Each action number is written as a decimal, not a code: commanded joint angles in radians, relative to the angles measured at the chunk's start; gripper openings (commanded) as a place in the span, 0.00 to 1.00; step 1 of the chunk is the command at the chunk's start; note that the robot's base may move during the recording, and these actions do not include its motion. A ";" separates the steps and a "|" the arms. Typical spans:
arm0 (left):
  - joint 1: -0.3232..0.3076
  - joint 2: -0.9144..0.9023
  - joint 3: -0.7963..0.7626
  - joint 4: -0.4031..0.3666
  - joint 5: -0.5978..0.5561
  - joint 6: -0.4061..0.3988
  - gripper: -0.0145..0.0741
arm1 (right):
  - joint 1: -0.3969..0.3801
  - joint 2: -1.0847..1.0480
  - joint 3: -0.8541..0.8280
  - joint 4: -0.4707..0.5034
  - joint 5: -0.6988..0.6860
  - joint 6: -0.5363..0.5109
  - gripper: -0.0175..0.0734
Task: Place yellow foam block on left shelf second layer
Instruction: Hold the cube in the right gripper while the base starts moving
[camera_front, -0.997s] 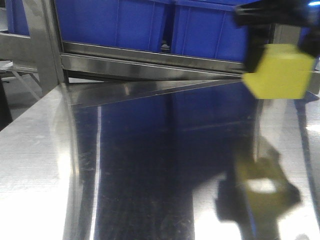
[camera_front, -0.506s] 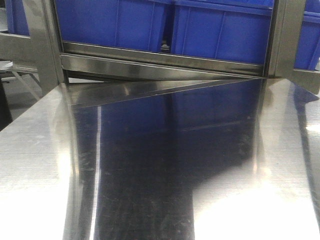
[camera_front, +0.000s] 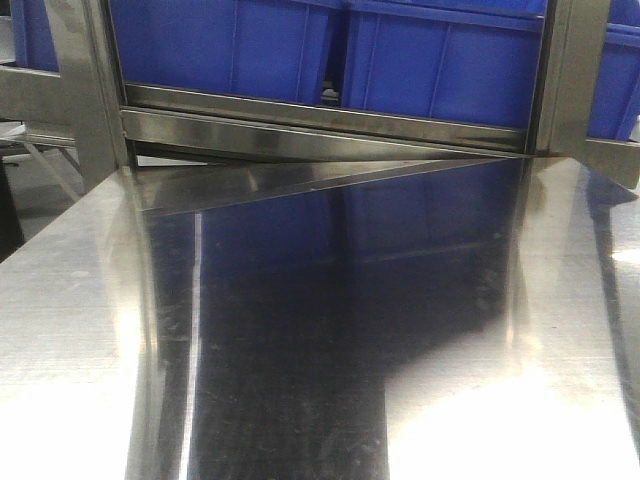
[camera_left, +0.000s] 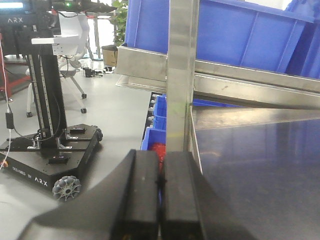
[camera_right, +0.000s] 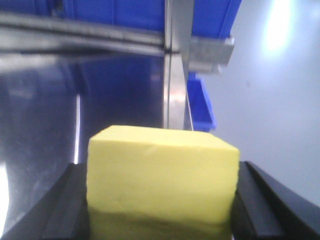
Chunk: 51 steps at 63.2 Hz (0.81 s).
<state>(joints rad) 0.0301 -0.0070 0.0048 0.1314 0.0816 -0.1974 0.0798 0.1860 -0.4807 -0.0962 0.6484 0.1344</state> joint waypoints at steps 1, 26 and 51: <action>0.000 0.008 0.026 -0.002 -0.082 -0.004 0.32 | -0.005 -0.081 -0.025 -0.003 -0.072 -0.011 0.51; 0.000 0.008 0.026 -0.002 -0.088 -0.004 0.32 | -0.005 -0.200 -0.029 -0.003 -0.076 -0.011 0.51; 0.000 0.008 0.026 -0.002 -0.088 -0.004 0.32 | -0.005 -0.200 -0.029 -0.003 -0.076 -0.011 0.51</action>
<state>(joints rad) 0.0301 -0.0070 0.0048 0.1314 0.0816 -0.1974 0.0798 -0.0157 -0.4807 -0.0946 0.6585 0.1327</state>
